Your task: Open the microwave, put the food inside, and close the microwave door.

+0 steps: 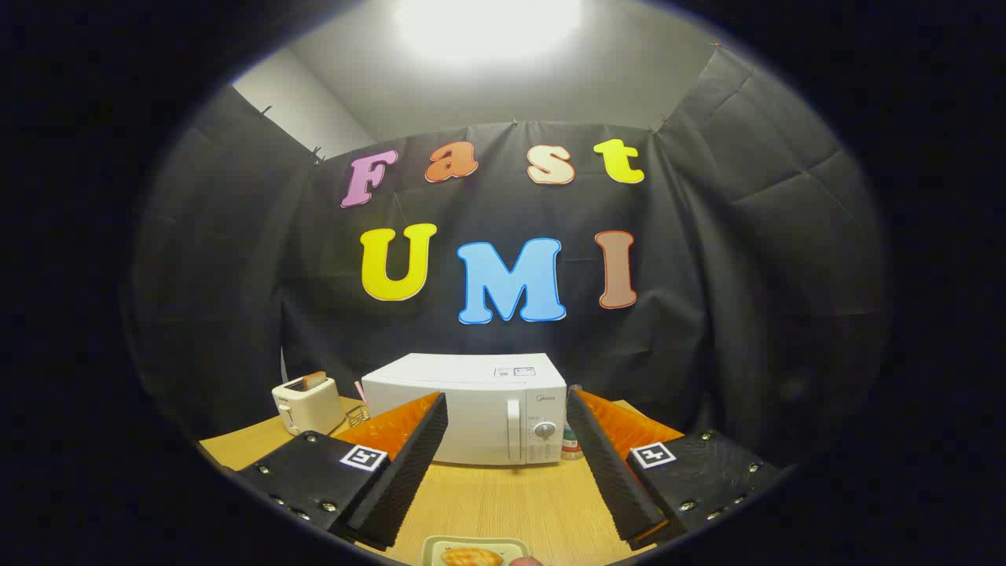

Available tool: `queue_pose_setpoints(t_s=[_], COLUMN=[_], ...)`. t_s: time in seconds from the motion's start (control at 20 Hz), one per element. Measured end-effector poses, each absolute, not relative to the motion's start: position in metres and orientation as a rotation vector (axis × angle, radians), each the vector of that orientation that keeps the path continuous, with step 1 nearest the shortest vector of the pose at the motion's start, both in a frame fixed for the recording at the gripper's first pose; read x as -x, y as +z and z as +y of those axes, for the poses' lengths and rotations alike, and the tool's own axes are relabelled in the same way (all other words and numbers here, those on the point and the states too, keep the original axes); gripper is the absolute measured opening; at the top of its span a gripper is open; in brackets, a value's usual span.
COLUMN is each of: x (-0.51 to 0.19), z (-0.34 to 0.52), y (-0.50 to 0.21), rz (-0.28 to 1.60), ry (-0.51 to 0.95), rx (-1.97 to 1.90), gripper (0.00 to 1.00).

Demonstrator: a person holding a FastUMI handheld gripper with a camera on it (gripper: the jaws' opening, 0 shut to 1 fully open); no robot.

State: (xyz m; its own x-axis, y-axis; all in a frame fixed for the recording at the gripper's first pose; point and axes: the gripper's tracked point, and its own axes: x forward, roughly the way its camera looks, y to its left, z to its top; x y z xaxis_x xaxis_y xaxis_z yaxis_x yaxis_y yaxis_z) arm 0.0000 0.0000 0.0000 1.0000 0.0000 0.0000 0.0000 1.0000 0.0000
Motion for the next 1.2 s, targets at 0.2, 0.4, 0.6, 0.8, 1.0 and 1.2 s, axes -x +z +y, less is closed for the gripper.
queue_pose_setpoints(t_s=[0.2, 0.4, 0.6, 0.8, 1.0, 1.2], x=[-0.004, -0.012, -0.028, -0.049, -0.079, -0.121], z=[0.0, 0.001, 0.002, -0.001, -0.005, -0.012], y=[-0.002, -0.004, -0.009, -0.02, -0.032, -0.063], rz=[0.007, 0.007, 0.014, 0.022, 0.033, 0.089], ry=[-0.006, -0.007, -0.006, -0.005, 0.01, 0.031], rx=[-0.004, 0.007, 0.001, -0.008, -0.019, 0.004], gripper=[0.97, 0.97, 0.97, 0.97, 0.97, 0.97])
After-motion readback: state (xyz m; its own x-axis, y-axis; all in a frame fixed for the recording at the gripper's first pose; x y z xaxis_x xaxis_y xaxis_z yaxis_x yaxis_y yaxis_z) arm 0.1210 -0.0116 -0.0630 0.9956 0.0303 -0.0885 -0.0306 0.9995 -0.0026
